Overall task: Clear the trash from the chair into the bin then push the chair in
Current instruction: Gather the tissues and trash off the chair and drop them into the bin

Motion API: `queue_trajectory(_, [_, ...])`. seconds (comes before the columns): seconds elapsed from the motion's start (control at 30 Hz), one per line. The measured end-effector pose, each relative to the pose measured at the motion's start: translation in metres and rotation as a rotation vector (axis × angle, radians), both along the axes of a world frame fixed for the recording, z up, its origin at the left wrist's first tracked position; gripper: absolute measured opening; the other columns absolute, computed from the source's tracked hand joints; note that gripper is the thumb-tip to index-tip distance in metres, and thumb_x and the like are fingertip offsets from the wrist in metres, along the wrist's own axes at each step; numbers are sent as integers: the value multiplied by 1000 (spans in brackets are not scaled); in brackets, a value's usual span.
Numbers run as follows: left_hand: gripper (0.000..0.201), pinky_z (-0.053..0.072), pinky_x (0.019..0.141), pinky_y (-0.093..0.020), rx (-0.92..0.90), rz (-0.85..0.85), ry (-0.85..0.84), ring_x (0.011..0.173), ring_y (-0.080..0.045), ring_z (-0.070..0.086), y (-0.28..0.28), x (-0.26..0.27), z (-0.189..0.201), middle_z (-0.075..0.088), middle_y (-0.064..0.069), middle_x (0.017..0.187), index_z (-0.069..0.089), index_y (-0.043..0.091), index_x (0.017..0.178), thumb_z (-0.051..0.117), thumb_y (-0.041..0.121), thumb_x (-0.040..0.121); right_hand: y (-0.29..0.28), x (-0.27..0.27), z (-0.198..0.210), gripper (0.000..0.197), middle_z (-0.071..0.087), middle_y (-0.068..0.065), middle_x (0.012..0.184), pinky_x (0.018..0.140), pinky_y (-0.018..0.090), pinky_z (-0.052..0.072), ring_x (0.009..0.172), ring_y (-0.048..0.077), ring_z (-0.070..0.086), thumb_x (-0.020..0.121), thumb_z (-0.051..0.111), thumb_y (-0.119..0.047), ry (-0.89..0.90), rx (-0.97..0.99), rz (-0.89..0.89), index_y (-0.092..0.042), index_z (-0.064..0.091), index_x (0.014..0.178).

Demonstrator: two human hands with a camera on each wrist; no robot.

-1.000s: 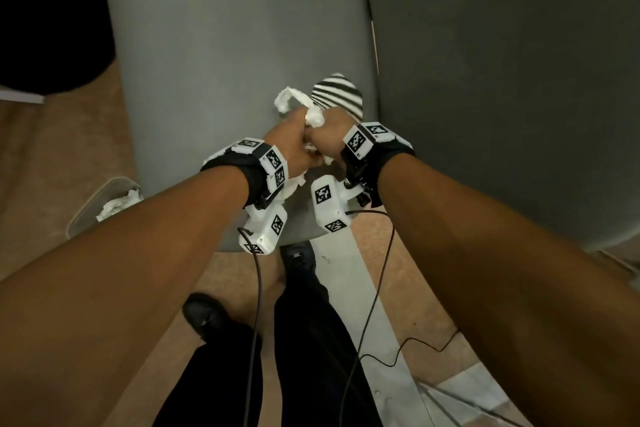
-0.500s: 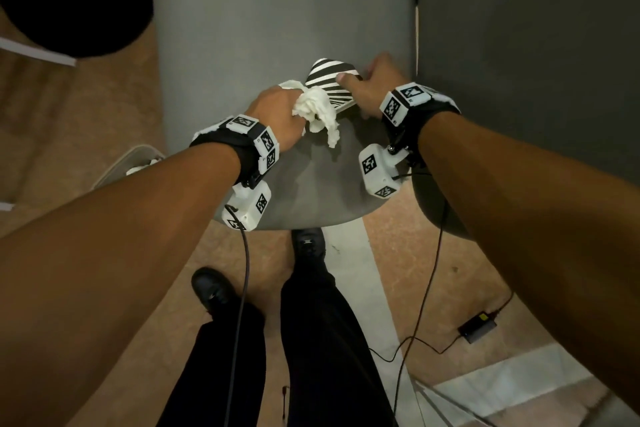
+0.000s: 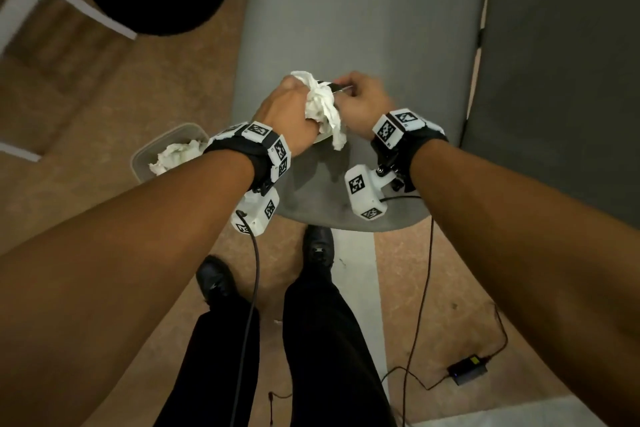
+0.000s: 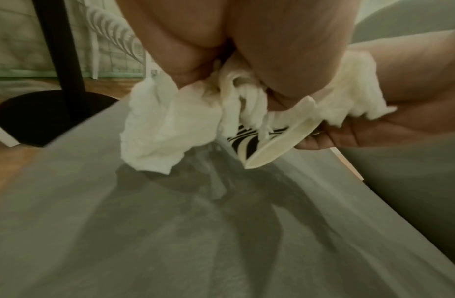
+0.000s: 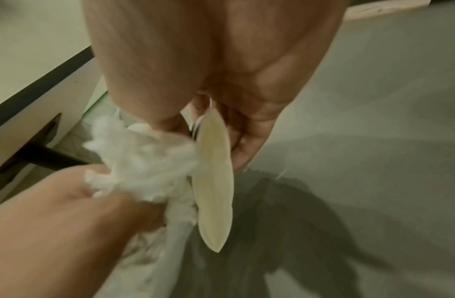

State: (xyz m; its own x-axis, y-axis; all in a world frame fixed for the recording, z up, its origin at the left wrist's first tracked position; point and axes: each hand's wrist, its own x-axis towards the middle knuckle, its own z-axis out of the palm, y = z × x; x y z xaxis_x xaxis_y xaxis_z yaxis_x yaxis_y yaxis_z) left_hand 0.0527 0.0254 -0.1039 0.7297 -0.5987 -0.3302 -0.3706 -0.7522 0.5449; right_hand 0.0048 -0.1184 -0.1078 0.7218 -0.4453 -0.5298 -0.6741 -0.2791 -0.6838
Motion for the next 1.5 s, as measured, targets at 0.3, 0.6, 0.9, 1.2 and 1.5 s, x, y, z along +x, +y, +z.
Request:
queue_trajectory(0.3, [47,44,94,-37,132,322,74,117,-37,54,155,26,-18,51,-23,132,47,-1,131,61,1,86,172,52,-5,18,64,-12,80,71,23,52,78,13,65,86,61,-21,-65,15,104,-25,66,103])
queue_trajectory(0.6, [58,47,100,-42,66,557,358,114,-24,57,285,33,-176,61,0,118,55,36,118,44,65,69,303,69,-95,25,69,-3,97,83,34,56,90,19,66,90,55,-20,60,-52,285,-20,63,114])
queue_trajectory(0.9, [94,45,91,-33,64,686,517,134,-36,44,308,17,-190,23,-14,160,-8,23,156,50,1,85,313,71,-184,34,66,5,118,78,26,46,101,23,65,94,51,-12,134,-175,347,-18,52,127])
queue_trajectory(1.2, [57,44,102,-39,54,549,339,125,-30,48,306,35,-201,30,-9,148,43,12,138,53,-1,83,324,84,-213,52,48,15,143,108,36,41,128,32,52,94,53,-18,145,-216,835,-22,47,145])
queue_trajectory(1.5, [41,47,98,-47,150,608,295,121,-32,52,301,39,-246,45,-12,138,47,11,130,53,12,89,337,92,-256,36,63,12,127,84,34,46,111,32,62,97,52,-12,445,-182,1240,-10,54,133])
